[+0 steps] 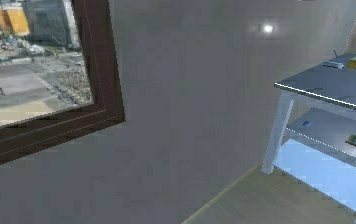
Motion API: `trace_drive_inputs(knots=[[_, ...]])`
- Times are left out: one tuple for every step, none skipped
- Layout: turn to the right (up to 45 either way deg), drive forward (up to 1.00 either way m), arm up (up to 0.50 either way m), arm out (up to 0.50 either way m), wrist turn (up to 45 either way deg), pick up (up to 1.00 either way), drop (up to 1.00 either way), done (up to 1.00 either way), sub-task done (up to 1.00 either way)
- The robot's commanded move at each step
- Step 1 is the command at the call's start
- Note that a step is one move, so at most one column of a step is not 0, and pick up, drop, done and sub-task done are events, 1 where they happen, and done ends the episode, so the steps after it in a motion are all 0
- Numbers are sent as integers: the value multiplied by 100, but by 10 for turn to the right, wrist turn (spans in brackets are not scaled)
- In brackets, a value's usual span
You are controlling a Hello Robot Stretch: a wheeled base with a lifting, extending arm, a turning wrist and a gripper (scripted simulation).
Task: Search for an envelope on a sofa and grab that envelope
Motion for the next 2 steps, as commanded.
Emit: trace_drive_inputs(knots=[[0,0,10,0,0,0,0,0,0],[0,0,0,0,0,0,0,100,0]])
